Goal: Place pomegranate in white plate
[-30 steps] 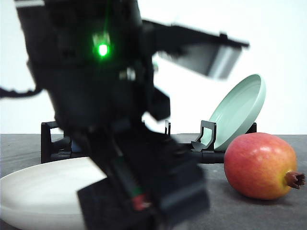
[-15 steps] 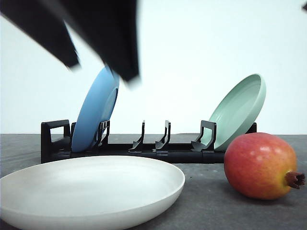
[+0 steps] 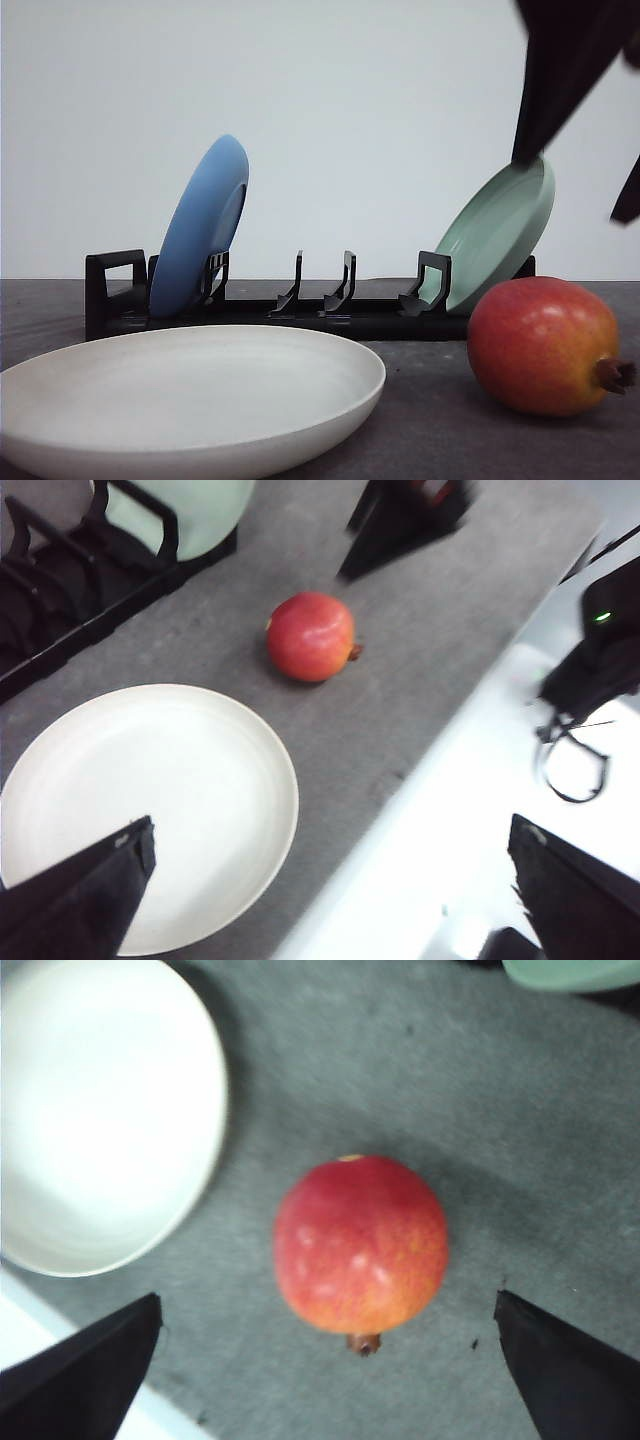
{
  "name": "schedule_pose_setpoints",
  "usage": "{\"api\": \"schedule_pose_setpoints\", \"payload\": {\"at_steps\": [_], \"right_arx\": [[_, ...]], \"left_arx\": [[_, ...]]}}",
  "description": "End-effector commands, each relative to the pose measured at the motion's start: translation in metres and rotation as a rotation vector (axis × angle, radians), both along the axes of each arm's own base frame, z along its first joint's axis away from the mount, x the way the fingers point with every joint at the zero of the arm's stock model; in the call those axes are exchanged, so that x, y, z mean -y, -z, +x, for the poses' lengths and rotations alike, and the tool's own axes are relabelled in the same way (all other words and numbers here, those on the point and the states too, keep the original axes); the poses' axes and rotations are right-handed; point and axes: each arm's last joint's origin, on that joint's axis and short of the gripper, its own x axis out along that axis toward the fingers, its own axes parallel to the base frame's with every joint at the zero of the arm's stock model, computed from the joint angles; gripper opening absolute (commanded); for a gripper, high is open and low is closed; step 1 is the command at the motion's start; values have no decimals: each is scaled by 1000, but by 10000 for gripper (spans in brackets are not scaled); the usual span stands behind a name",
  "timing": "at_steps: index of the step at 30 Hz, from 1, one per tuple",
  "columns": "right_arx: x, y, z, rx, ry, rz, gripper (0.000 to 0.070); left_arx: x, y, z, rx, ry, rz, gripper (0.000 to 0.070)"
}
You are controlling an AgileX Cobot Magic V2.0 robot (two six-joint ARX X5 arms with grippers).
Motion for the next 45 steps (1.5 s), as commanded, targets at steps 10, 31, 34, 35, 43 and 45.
{"api": "schedule_pose_setpoints", "payload": {"at_steps": [10, 31, 34, 35, 43, 45], "right_arx": [[-32, 53, 36, -138, -72, -119, 700], [-65, 37, 52, -175, -92, -122, 514], [-88, 14, 49, -119, -135, -84, 514], [-97, 8, 47, -93, -153, -65, 514], [-158, 2, 18, 36, -294, 5, 514], [-170, 10, 13, 41, -324, -13, 514]], "left_arx": [[-37, -10, -9, 11, 16, -114, 658], [-57, -13, -12, 10, 7, -190, 621], [-57, -13, -12, 13, 3, -189, 622], [-57, -13, -12, 13, 2, -190, 621], [-57, -13, -12, 14, 1, -192, 621], [-56, -14, -12, 15, 1, -197, 621]]}}
